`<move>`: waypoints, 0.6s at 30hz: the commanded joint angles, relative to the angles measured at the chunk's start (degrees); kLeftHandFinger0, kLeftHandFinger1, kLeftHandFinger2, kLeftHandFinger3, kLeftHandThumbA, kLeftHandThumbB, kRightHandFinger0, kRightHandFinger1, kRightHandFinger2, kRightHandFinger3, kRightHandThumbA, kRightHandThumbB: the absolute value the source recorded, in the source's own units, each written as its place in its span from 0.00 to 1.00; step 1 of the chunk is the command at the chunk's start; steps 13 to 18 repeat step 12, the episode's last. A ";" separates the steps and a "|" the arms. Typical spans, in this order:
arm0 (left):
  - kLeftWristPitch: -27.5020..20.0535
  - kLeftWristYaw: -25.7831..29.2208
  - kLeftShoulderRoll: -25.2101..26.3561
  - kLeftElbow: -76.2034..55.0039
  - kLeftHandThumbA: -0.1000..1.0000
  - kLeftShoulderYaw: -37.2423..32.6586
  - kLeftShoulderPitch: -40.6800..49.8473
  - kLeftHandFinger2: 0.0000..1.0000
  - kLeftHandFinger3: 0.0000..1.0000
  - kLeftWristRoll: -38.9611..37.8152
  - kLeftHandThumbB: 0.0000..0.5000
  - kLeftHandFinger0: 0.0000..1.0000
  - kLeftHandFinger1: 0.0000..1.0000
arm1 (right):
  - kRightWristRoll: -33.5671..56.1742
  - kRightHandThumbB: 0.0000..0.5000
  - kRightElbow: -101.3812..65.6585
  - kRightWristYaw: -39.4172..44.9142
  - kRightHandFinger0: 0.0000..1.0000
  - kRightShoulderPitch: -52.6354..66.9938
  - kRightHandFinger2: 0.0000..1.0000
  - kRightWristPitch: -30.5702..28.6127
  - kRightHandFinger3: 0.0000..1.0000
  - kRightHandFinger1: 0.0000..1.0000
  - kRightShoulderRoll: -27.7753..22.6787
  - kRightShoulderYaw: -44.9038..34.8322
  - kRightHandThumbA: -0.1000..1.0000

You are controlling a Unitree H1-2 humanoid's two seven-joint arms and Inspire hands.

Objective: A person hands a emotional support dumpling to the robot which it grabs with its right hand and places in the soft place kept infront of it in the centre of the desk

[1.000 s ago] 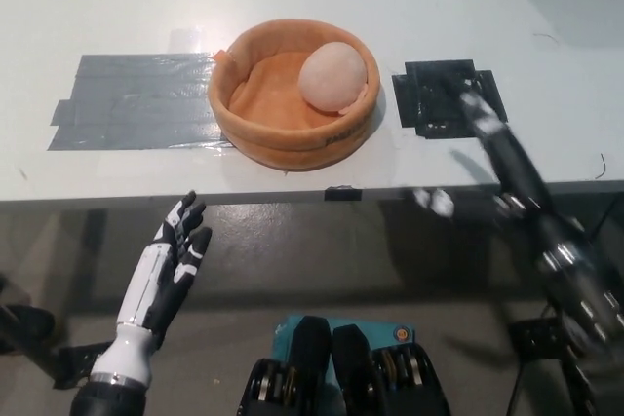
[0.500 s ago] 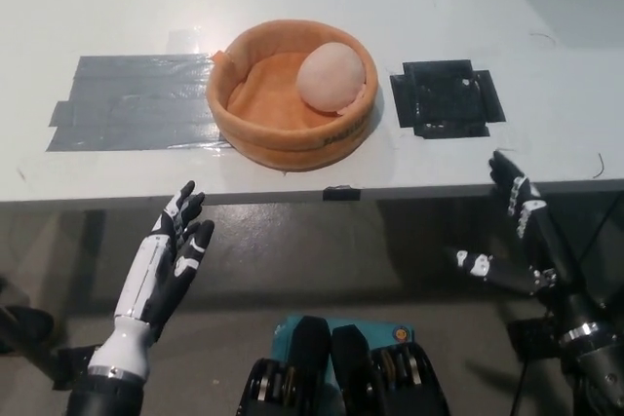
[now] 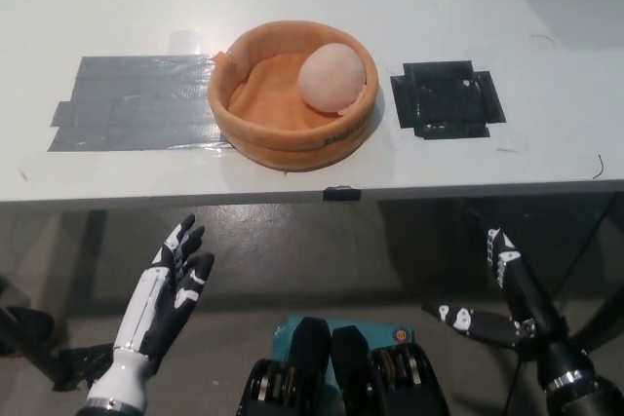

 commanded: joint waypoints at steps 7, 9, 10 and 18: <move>-2.47 -0.22 0.47 -1.90 0.83 -0.06 0.70 1.00 1.00 0.35 0.05 1.00 1.00 | -0.60 0.53 -1.68 0.02 1.00 -0.46 1.00 -2.59 1.00 1.00 -0.91 1.04 1.00; -2.63 -0.16 0.47 -1.89 0.84 0.01 0.77 1.00 1.00 0.33 0.08 1.00 1.00 | -0.77 0.51 -1.73 0.06 1.00 -0.50 1.00 -2.43 1.00 1.00 -1.07 1.23 1.00; -2.54 -0.15 0.46 -1.97 0.84 0.05 0.80 1.00 1.00 0.28 0.08 1.00 1.00 | -0.82 0.51 -1.75 0.03 1.00 -0.52 1.00 -2.43 1.00 1.00 -1.07 1.27 1.00; -2.32 -0.16 0.44 -2.11 0.84 0.11 0.83 1.00 1.00 0.23 0.09 1.00 1.00 | -0.96 0.51 -1.87 -0.03 1.00 -0.59 1.00 -2.27 1.00 1.00 -1.11 1.38 1.00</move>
